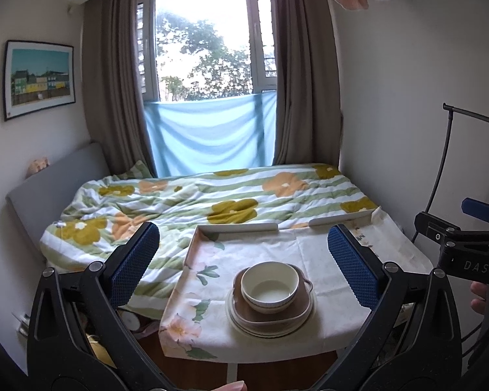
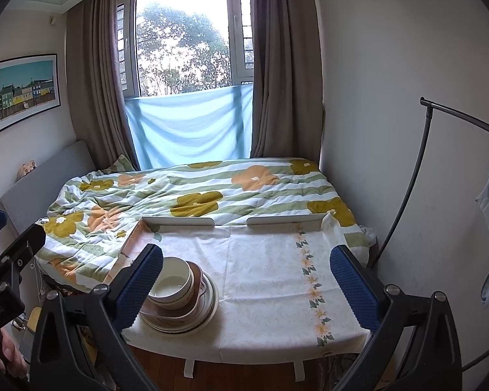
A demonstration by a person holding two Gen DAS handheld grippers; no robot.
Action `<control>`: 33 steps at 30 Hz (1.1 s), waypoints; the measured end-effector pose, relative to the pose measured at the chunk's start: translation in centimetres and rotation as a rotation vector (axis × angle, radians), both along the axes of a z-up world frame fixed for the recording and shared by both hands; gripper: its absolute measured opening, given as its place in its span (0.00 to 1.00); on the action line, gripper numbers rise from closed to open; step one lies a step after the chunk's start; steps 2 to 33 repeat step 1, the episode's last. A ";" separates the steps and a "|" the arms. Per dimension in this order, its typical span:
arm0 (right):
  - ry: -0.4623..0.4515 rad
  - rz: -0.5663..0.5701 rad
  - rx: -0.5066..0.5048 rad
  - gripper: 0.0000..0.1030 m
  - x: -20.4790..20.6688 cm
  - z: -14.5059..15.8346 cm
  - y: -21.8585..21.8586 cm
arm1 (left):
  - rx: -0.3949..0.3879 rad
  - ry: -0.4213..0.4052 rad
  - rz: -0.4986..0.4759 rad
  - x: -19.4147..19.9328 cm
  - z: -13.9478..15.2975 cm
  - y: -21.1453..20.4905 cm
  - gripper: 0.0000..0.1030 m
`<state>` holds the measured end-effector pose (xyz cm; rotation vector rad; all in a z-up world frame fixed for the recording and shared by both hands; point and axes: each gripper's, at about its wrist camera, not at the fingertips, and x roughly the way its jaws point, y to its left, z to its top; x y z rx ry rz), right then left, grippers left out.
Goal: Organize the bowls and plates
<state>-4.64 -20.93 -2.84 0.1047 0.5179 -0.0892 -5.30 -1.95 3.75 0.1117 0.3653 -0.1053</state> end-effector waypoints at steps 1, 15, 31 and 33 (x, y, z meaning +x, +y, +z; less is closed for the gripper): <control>0.008 -0.001 0.002 0.99 0.3 -0.1 0.0 | -0.002 0.005 -0.001 0.4 0.0 0.0 1.00; 0.008 -0.001 0.002 0.99 0.3 -0.1 0.0 | -0.002 0.005 -0.001 0.4 0.0 0.0 1.00; 0.008 -0.001 0.002 0.99 0.3 -0.1 0.0 | -0.002 0.005 -0.001 0.4 0.0 0.0 1.00; 0.008 -0.001 0.002 0.99 0.3 -0.1 0.0 | -0.002 0.005 -0.001 0.4 0.0 0.0 1.00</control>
